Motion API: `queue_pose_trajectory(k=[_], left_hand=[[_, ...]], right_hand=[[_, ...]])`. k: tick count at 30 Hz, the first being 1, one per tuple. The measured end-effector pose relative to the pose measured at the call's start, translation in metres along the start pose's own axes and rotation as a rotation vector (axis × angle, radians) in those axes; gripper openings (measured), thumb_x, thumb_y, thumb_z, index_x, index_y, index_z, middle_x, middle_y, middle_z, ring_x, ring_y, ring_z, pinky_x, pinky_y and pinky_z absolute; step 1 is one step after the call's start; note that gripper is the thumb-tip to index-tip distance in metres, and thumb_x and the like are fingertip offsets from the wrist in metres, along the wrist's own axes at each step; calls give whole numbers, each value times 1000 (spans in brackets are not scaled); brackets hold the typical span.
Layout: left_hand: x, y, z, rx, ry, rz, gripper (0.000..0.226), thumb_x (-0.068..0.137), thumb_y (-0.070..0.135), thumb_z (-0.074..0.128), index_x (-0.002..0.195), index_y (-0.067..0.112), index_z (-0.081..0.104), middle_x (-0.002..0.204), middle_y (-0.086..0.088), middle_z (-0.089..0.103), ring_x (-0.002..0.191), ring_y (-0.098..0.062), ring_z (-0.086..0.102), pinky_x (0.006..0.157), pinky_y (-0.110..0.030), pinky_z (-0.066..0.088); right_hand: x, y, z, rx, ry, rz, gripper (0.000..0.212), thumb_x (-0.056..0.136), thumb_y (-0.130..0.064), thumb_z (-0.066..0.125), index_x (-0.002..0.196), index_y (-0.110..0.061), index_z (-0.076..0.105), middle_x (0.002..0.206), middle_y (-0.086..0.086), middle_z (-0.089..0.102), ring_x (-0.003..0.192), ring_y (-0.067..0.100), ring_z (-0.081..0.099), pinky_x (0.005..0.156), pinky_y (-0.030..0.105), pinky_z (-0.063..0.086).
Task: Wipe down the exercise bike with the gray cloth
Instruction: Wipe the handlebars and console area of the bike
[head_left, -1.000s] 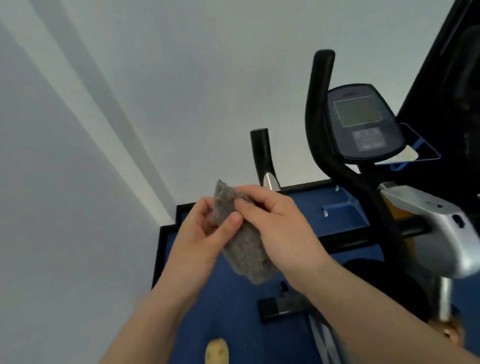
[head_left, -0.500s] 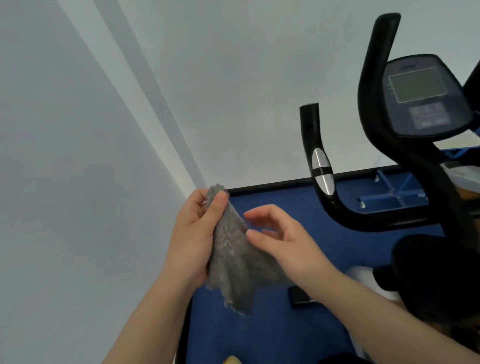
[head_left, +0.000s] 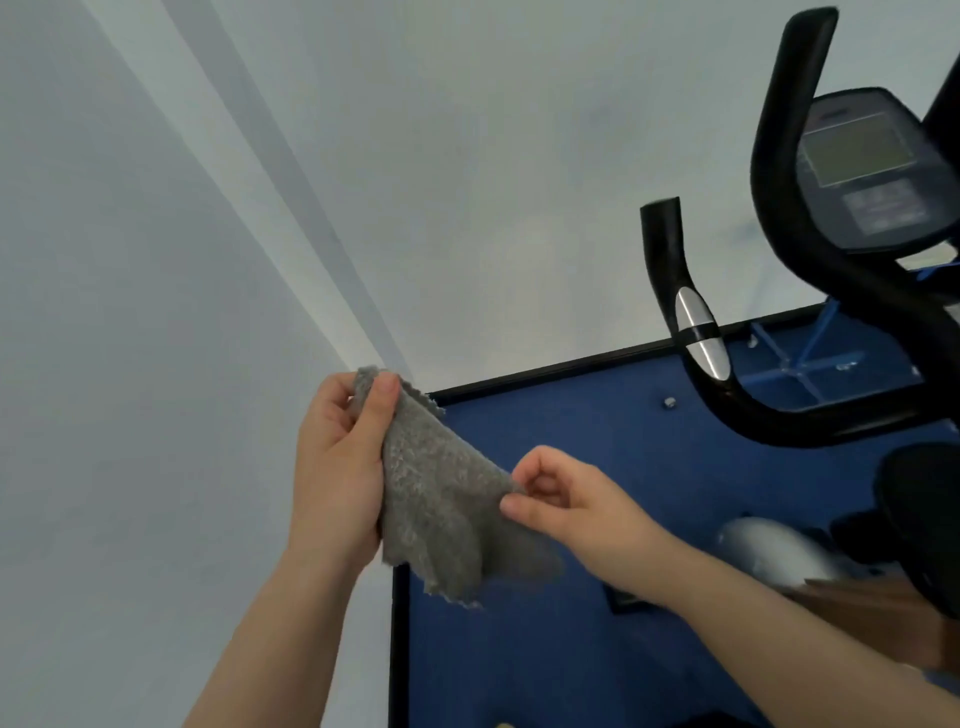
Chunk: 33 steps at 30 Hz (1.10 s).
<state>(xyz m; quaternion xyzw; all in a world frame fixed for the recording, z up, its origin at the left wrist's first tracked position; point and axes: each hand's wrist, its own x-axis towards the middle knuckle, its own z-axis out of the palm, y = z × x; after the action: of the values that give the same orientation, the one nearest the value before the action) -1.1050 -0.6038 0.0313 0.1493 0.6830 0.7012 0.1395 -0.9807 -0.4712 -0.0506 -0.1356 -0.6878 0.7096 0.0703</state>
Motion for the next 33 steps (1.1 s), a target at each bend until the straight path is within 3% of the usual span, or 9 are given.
queue_pose_trajectory(k=[4,7,10,13,17,21,25,29,33], left_hand=[[4,-15,-31,255,133,81,31,84,37,71,110,36,54,85,5,72,79,-14,71,62,-25,54],[5,-24,-43,448,-24,146,58,90,23,69,132,54,45,75,-5,62,63,-13,64,56,-19,52],[9,-21,-46,565,-280,138,33,91,21,64,105,50,70,78,11,71,70,-2,66,61,-11,48],[16,-17,-46,586,-425,82,15,85,32,65,74,34,74,75,3,74,64,-10,68,56,-17,49],[26,-17,-44,652,-375,139,18,69,48,67,65,30,69,90,13,59,79,0,58,70,-9,42],[26,-24,-32,587,-333,160,19,83,34,69,65,29,63,104,25,66,94,7,60,77,-6,40],[8,-38,-6,518,-269,240,26,91,20,68,68,24,56,65,21,63,58,1,55,55,-9,40],[-16,-43,15,448,-443,252,19,85,45,63,83,27,60,108,24,70,97,-2,67,79,-27,55],[-21,-43,26,646,-641,434,32,87,59,51,109,39,64,135,35,49,123,5,49,101,-21,41]], right_hand=[[8,-19,-18,-125,68,-75,7,92,-22,65,90,-24,59,85,-9,67,80,3,62,71,17,47],[15,-34,-27,-268,132,-151,9,91,-24,65,89,-30,59,85,-13,66,79,-1,60,69,11,44],[22,-43,-34,-394,178,-162,7,91,-31,64,89,-34,58,87,-13,66,82,1,60,68,10,44],[27,-48,-38,-451,200,-138,8,92,-31,63,87,-35,57,88,-13,67,81,4,61,67,11,44],[30,-50,-45,-494,196,-68,11,90,-27,66,87,-35,60,85,-18,70,81,1,63,69,16,44],[31,-44,-47,-530,287,6,4,89,-33,67,88,-36,64,79,-19,71,79,-4,64,73,23,49],[33,-37,-33,-330,370,144,6,92,-26,63,92,-31,67,77,-4,74,78,13,70,73,35,56],[30,-46,-22,145,372,203,13,98,-17,56,96,-19,68,85,4,75,72,13,70,56,28,56],[20,-59,-27,216,349,194,20,93,-35,61,98,-19,71,90,-1,76,75,9,71,58,20,52]])
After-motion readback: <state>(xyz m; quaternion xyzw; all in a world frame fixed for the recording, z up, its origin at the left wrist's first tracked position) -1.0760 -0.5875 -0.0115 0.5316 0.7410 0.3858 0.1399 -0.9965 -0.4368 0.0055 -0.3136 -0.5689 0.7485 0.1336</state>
